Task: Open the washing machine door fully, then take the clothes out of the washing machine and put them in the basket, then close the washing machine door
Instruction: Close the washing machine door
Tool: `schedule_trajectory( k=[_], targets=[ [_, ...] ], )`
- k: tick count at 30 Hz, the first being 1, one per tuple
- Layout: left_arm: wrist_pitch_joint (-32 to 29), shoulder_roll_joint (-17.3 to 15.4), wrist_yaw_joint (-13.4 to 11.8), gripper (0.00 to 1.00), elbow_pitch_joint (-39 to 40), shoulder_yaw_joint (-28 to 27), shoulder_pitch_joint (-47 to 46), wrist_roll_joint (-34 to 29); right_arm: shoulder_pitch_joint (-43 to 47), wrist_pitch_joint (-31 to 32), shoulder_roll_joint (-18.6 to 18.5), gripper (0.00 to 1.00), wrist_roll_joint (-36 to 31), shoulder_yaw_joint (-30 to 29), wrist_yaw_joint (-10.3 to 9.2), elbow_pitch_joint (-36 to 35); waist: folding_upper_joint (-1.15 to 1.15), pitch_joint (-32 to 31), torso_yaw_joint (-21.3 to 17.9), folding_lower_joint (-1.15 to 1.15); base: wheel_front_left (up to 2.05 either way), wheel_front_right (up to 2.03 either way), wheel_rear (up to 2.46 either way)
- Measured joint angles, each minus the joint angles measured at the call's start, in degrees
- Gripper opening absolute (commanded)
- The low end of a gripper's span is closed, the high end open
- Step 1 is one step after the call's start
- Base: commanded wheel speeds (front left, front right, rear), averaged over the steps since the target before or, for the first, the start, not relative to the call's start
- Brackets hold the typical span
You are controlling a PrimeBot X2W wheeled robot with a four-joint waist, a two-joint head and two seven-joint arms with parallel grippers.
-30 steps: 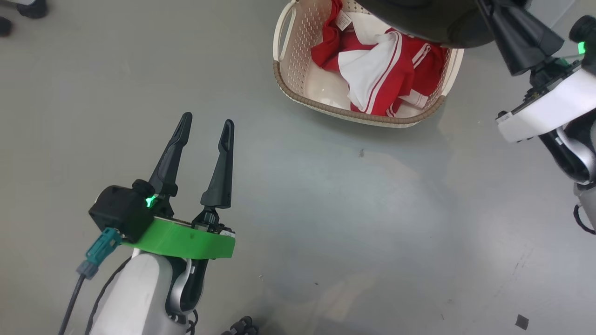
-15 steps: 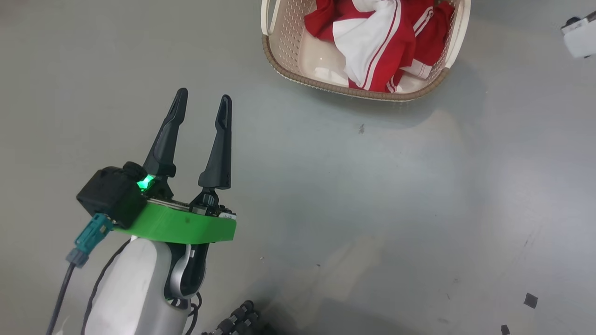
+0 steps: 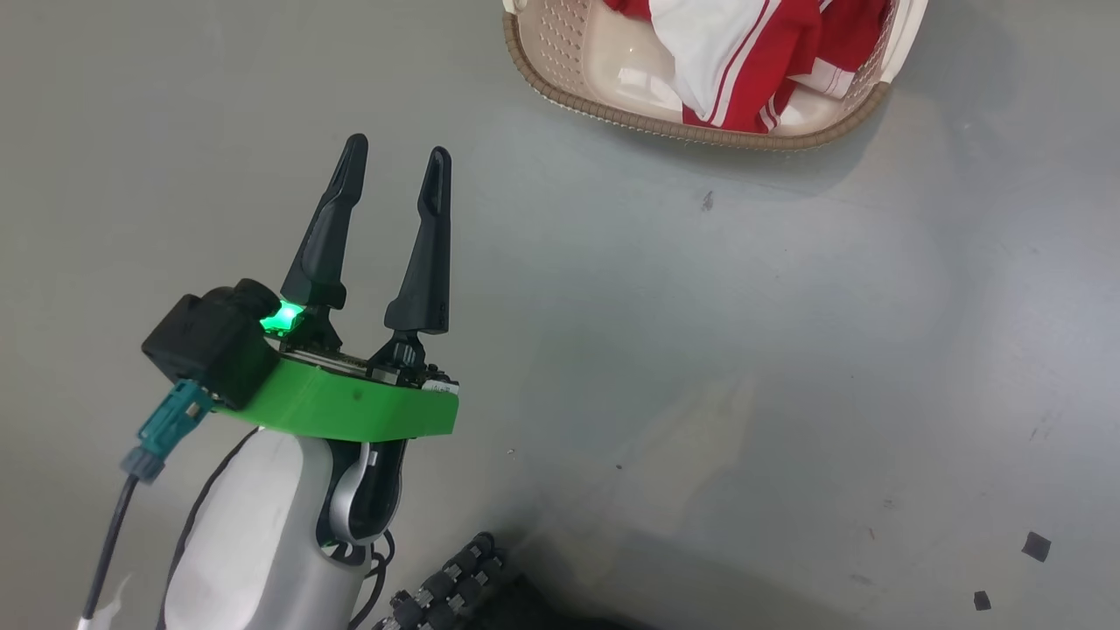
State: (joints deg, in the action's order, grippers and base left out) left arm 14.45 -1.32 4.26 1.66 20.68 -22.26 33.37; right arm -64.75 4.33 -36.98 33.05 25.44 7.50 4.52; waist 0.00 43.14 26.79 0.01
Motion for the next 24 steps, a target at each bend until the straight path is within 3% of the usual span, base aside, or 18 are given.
schedule_trajectory(
  k=[17, 24],
  targets=[
    [0.00, 0.16, -0.45, 1.00, 0.07, 1.45, -1.91, 0.96, -11.76, 1.91, -2.36, 0.00, -1.34, 3.35, 0.01, 7.56, 0.00, 2.63, 1.41, 0.00, 0.00, 0.00, 0.00],
    [0.00, 0.19, -0.48, 1.00, -0.66, 1.76, -2.17, 1.36, -14.85, 1.92, -0.90, 0.00, -1.44, 3.68, 0.09, 11.50, 0.00, 3.02, 1.35, 0.00, 0.00, 0.00, 0.00]
  ],
)
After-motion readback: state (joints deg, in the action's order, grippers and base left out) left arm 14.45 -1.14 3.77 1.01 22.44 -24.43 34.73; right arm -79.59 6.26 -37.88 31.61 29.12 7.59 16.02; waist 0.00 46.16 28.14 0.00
